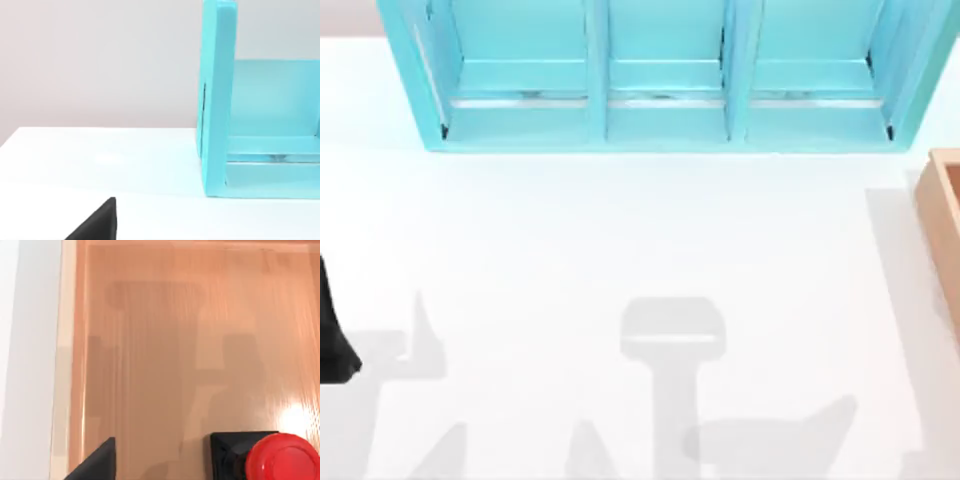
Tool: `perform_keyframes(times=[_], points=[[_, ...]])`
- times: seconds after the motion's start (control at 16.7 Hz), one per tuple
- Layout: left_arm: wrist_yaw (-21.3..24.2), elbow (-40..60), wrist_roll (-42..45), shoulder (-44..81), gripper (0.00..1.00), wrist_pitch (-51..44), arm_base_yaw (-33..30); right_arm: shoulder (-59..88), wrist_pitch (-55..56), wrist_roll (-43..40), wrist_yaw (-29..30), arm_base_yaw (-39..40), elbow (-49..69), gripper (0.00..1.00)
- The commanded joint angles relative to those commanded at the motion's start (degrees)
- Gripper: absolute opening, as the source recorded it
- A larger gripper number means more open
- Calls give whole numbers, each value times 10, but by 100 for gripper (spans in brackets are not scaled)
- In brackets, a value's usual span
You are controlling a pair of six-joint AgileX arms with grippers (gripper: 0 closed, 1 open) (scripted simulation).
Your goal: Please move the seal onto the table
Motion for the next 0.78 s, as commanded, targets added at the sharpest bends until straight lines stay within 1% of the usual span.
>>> perform_keyframes(times=[0.18,0.36,0.54,0.78], points=[[0,0,0,0,100,0,0,175,-131,-35,1,-35,130,100],[0,0,0,0,100,0,0,301,-235,-66,7,-63,229,100],[0,0,0,0,100,0,0,372,-301,-86,13,-81,290,100],[0,0,0,0,100,0,0,391,-320,-93,15,-86,307,100]])
